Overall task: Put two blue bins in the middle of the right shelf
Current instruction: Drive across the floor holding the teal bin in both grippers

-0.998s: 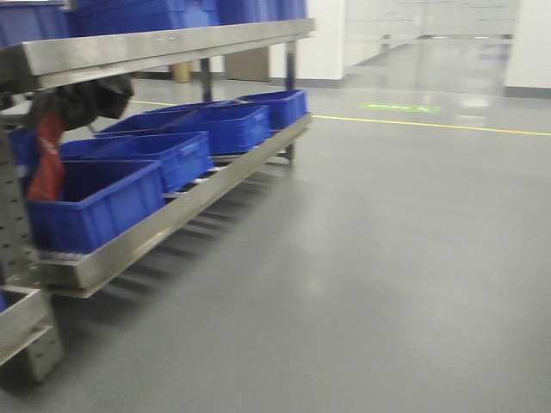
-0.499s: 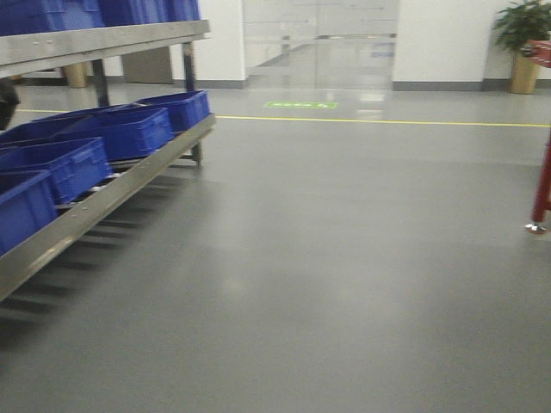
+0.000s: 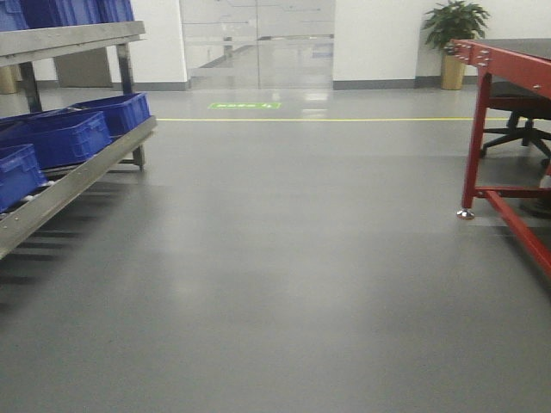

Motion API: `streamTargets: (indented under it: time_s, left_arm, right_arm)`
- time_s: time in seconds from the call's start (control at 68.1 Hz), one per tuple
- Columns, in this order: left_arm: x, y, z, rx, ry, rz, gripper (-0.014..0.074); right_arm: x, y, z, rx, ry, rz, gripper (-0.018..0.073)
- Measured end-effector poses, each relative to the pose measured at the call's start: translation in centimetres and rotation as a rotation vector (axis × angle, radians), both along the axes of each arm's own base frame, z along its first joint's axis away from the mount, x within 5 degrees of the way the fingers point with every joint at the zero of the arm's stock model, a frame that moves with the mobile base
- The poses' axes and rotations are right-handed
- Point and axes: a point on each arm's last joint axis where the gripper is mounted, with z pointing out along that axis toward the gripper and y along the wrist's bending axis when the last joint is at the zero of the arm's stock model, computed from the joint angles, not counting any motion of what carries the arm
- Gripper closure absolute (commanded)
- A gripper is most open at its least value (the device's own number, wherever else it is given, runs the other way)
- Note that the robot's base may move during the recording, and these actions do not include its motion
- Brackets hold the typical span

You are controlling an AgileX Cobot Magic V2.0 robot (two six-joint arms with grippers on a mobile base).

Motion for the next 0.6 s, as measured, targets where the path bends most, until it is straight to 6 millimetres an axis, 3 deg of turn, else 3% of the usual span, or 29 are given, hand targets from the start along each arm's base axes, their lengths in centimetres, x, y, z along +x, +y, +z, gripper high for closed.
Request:
streamTargets:
  time_s: [0.602]
  left_arm:
    - [0.0,0.0,0.0,0.0,0.0,0.0,0.0707]
  right_arm:
    - [0.0,0.0,0.0,0.0,0.0,0.0,0.0715]
